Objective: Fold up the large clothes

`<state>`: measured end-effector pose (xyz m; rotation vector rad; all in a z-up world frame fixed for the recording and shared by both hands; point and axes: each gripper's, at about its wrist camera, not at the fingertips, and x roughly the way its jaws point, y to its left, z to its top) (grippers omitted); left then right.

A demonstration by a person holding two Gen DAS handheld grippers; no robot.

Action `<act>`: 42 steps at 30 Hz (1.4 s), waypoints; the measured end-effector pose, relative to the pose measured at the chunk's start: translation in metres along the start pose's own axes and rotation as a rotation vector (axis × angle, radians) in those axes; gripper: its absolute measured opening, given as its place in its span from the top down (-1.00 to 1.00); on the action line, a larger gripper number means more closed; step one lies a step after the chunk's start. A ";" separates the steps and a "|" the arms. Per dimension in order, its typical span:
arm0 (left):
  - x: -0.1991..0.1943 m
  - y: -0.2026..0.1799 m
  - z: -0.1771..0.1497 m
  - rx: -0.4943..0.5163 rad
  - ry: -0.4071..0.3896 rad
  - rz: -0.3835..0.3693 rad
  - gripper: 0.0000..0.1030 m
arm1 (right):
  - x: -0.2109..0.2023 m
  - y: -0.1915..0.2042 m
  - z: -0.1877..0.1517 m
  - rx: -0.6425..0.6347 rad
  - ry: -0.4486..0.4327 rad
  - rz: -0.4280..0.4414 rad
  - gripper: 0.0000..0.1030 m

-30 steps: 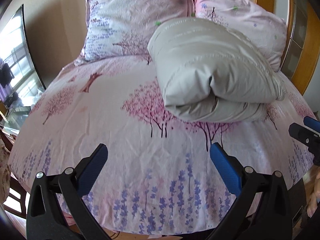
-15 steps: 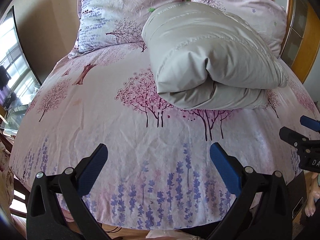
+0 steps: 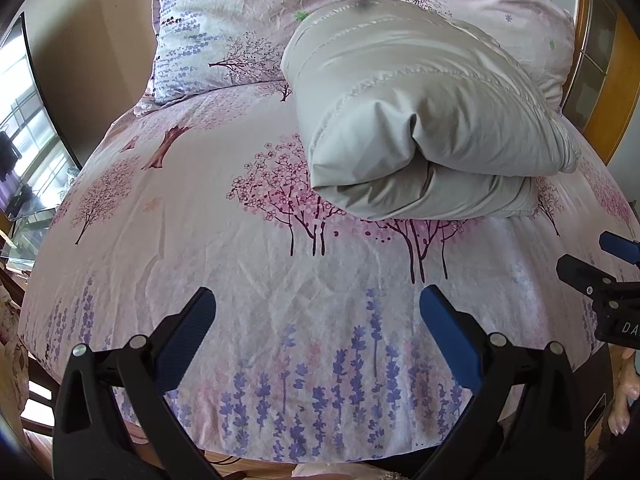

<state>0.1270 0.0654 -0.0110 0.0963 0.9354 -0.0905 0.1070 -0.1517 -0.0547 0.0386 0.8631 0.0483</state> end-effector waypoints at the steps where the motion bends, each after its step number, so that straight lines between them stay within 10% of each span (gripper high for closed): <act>1: 0.001 0.000 0.000 0.000 0.001 0.000 -0.96 | 0.000 0.000 0.000 0.001 0.000 -0.001 -0.97; 42: 0.010 -0.001 -0.001 -0.002 0.013 -0.008 -0.96 | 0.008 0.001 0.000 0.025 0.012 0.002 -0.97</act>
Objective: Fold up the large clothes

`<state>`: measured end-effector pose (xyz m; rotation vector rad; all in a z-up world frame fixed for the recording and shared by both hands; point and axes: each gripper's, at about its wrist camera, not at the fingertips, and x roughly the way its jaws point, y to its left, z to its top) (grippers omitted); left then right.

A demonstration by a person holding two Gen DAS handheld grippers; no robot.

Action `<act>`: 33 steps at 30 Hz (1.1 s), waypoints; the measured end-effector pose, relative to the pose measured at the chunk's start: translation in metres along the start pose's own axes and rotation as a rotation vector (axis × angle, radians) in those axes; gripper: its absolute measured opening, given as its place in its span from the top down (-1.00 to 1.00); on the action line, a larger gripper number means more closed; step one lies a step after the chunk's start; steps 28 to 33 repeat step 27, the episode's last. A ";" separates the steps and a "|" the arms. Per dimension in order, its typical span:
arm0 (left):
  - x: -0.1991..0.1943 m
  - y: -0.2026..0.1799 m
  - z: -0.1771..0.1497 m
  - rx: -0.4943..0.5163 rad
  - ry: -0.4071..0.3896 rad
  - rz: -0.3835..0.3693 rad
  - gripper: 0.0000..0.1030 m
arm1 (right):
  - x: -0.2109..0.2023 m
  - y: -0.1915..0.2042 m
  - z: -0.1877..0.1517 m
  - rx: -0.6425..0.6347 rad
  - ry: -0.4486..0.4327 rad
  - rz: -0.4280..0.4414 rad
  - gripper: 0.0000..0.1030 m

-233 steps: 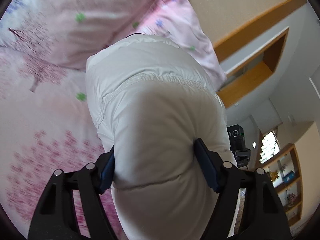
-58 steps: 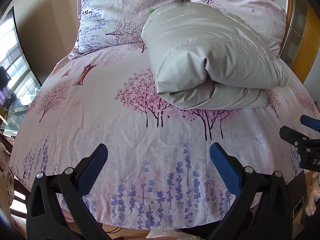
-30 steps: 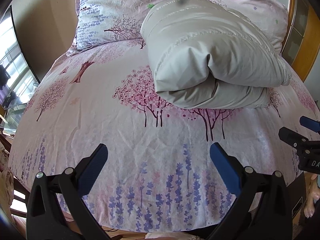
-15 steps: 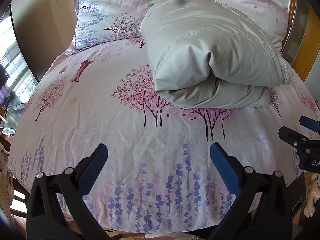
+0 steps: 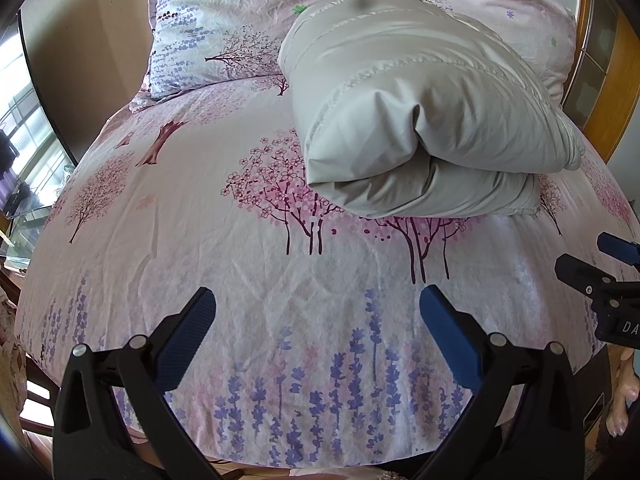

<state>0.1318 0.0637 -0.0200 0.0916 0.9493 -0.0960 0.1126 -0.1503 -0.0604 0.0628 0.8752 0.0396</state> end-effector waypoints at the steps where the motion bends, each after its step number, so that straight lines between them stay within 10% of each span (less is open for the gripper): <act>1: 0.000 0.000 0.000 0.000 0.000 0.000 -0.96 | 0.001 0.000 0.000 0.000 0.001 0.000 -0.97; 33: 0.002 -0.001 0.001 -0.009 0.003 -0.011 -0.96 | 0.004 0.001 -0.002 0.002 0.003 0.002 -0.97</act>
